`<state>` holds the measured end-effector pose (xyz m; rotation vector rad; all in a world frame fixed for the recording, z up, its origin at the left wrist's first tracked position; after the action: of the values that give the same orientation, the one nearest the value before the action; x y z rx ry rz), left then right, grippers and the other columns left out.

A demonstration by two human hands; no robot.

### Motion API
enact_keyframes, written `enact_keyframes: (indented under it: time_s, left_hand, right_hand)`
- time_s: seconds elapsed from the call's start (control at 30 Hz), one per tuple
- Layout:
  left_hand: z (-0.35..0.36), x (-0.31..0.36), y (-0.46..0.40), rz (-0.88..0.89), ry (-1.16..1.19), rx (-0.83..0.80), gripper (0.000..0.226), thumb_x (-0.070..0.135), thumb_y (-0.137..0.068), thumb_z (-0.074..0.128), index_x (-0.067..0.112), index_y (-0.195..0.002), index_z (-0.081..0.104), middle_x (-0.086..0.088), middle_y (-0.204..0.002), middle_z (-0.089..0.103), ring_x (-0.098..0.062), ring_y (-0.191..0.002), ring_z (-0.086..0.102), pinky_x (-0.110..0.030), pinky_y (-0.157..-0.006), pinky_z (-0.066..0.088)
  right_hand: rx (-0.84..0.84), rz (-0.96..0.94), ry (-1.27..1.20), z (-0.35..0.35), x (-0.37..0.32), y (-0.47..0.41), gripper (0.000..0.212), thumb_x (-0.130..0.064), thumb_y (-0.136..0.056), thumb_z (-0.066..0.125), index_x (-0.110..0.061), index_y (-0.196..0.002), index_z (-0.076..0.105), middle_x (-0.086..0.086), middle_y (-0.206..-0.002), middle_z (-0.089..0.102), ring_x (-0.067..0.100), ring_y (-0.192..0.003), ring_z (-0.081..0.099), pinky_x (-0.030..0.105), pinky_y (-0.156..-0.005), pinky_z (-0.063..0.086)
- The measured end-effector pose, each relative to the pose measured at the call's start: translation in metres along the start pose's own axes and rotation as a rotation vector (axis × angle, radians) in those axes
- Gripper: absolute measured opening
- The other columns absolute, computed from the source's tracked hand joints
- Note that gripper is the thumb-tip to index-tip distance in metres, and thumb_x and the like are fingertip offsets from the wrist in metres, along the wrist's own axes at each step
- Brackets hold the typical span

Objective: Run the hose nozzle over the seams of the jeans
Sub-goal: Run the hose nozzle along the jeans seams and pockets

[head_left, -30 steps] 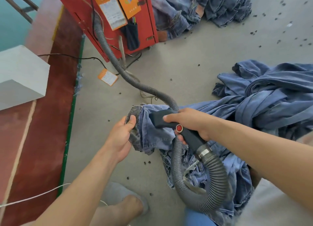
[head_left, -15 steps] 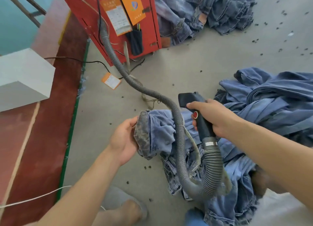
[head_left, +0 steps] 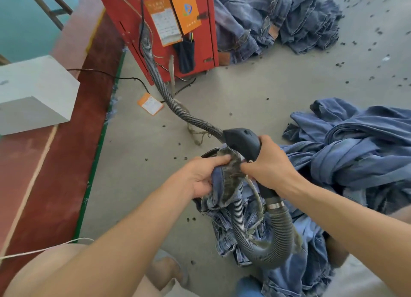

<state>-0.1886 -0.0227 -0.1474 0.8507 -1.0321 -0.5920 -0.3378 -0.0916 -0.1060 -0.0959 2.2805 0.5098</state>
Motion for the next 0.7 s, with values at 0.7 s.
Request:
enact_keyframes:
  time_s: [0.7]
  left_hand:
    - [-0.007,0.026,-0.004,0.291,-0.175,0.037,0.032,-0.01,-0.085,0.074,0.0,-0.115,0.071,-0.021,-0.112,0.076,-0.032,-0.097,0.075,-0.041,-0.086,0.063]
  right_hand:
    - [-0.11,-0.162,0.057,-0.071,-0.035,0.032,0.025,-0.033,-0.093,0.073,-0.033,-0.104,0.05,0.004,-0.061,0.068,0.017,-0.048,0.067,0.04,-0.052,0.059]
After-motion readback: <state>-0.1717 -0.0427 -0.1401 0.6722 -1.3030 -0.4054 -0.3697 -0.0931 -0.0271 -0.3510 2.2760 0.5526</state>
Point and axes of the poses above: each hand's wrist, its own y-axis away from the middle knuckle, its own z-axis out of the palm, x = y × z, the point moved 8 cm from there along -y, towards the middle knuckle
